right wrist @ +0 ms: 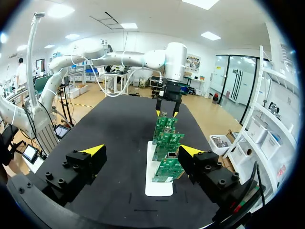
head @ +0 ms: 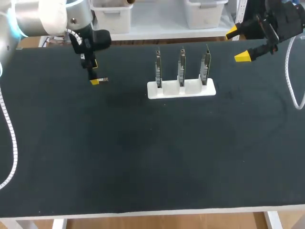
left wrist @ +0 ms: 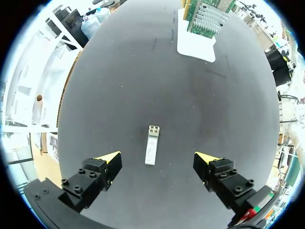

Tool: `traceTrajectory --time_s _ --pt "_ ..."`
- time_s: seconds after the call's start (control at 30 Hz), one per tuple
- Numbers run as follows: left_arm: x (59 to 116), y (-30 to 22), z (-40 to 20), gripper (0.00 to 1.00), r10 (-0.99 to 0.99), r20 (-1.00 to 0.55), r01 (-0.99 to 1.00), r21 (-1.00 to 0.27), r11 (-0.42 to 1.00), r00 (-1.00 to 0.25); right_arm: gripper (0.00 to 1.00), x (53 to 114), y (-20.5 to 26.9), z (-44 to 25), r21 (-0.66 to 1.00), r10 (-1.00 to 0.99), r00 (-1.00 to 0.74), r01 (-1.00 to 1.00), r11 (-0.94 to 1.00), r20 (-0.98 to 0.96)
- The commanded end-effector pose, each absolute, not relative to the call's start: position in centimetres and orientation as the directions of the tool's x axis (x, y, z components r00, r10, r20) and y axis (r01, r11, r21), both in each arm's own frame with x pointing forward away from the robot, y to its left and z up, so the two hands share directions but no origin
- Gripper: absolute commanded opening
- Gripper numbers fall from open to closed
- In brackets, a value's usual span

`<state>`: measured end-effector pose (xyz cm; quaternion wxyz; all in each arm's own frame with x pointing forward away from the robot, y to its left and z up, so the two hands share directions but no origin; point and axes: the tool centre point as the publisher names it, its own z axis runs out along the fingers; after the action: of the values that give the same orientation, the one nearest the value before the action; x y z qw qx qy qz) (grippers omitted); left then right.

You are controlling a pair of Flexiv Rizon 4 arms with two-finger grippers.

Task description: Pick up the optical module with the left hand, and insert it into the network port with the right hand.

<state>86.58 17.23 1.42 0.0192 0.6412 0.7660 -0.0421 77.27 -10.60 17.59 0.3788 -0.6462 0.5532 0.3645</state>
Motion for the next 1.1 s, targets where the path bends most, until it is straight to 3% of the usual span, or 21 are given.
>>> traceTrajectory --time_s 0.03,1.1 --pt "87.1 17.8 1.1 1.0 0.98 -0.084 0.966 -0.205 0.16 -0.18 1.0 77.2 -10.6 17.6 -0.087 -0.439 0.123 -0.991 -0.1 -0.89" --pt "87.7 16.8 -0.1 1.0 0.984 -0.061 0.964 -0.22 0.15 -0.167 1.0 77.2 -10.6 17.6 -0.087 -0.439 0.123 -0.991 -0.1 -0.89"
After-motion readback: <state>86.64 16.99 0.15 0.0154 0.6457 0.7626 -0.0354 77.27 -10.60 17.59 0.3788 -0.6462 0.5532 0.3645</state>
